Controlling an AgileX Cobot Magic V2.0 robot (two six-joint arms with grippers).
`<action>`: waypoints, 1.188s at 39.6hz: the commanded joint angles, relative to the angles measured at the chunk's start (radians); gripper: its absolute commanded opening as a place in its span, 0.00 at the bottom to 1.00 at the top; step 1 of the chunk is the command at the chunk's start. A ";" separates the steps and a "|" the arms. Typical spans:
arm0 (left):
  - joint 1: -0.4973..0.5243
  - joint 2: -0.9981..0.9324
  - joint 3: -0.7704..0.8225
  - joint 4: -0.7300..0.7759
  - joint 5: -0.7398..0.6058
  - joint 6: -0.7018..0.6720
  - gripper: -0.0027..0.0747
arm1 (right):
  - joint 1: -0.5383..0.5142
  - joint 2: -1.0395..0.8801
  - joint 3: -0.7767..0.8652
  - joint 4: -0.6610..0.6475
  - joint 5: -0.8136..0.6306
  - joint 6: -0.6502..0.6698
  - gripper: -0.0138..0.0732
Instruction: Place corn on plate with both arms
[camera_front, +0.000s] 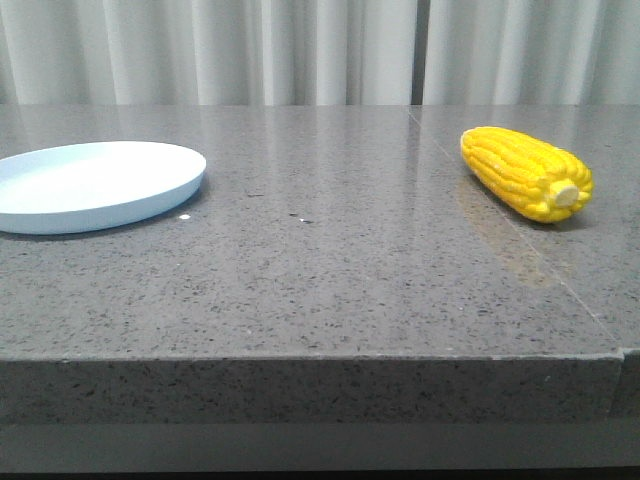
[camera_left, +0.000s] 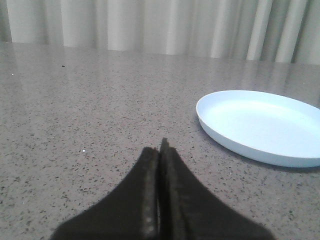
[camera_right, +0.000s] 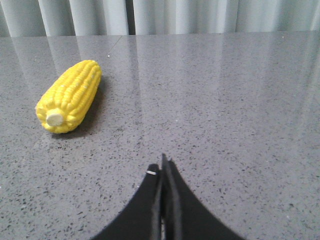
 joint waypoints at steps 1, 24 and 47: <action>0.000 -0.016 0.022 -0.006 -0.088 -0.004 0.01 | -0.006 -0.016 -0.022 0.005 -0.071 -0.011 0.09; 0.000 -0.016 0.022 -0.006 -0.088 -0.004 0.01 | -0.006 -0.016 -0.022 0.005 -0.071 -0.011 0.09; 0.000 -0.016 0.022 -0.006 -0.108 -0.004 0.01 | -0.006 -0.016 -0.022 0.005 -0.072 -0.011 0.09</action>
